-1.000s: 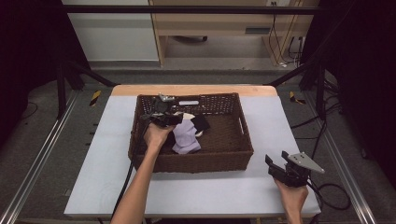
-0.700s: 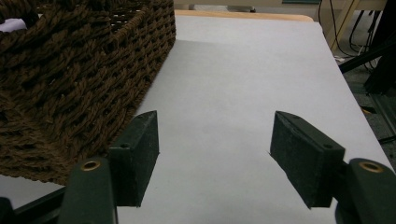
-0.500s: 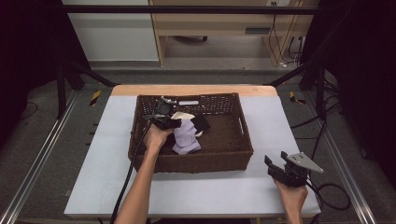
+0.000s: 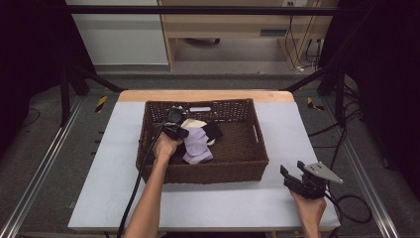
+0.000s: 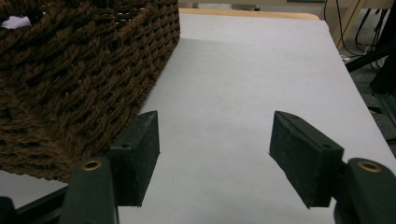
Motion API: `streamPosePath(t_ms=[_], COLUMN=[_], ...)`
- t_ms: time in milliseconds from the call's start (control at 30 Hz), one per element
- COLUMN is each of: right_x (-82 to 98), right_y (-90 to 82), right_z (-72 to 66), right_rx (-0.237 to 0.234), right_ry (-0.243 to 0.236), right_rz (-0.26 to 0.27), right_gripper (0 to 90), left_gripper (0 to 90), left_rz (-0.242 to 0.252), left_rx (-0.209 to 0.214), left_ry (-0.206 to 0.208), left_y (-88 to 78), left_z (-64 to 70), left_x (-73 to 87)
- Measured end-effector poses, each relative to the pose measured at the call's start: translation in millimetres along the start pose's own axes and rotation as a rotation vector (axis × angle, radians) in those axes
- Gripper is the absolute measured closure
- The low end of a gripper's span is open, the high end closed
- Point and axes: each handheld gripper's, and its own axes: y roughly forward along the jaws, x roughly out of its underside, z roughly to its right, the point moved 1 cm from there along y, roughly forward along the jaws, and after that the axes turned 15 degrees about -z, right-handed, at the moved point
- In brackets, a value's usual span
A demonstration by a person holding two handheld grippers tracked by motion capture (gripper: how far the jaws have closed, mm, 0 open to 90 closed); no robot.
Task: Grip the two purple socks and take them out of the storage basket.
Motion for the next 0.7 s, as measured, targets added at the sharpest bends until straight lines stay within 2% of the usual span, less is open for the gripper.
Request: streamPosePath(t_ms=[67,133,333,367,533,600,667,700], right_x=[0.1,0.2,0.1,-0.1,-0.7,-0.5,-0.2,-0.1], right_y=[-0.4,-0.7,-0.6,-0.9,0.0,-0.1,-0.5,-1.0], right_z=[0.0,0.2,0.1,0.4,1.5,1.1,0.8,0.7], right_rx=[0.001,0.002,0.003,0.003,0.008,0.008,0.009,0.008], right_ry=[0.002,0.001,0.001,-0.001,-0.008,-0.007,-0.006,-0.003], right_rz=[0.000,0.003,0.001,0.002,-0.001,-0.001,0.000,0.000], right_gripper=[33.5,33.6,33.8,33.8,33.9,33.9,34.0,34.0], left_gripper=[85.3,86.2,86.6,86.7,86.8,86.8,86.8,86.8], left_rz=[0.007,0.010,0.061,0.110,0.231,0.268,0.327,0.327], left_rx=[0.008,0.020,0.045,0.054,0.034,0.032,0.031,0.031], left_ry=[0.002,0.006,0.003,0.018,0.072,0.073,0.079,0.079], left_y=[-1.5,-3.0,-9.9,-15.3,-32.8,-38.5,-46.8,-46.8], left_z=[0.0,0.1,-0.4,1.8,7.4,9.9,12.3,12.3], left_x=[0.4,0.7,2.5,3.2,6.1,7.4,9.3,9.3])
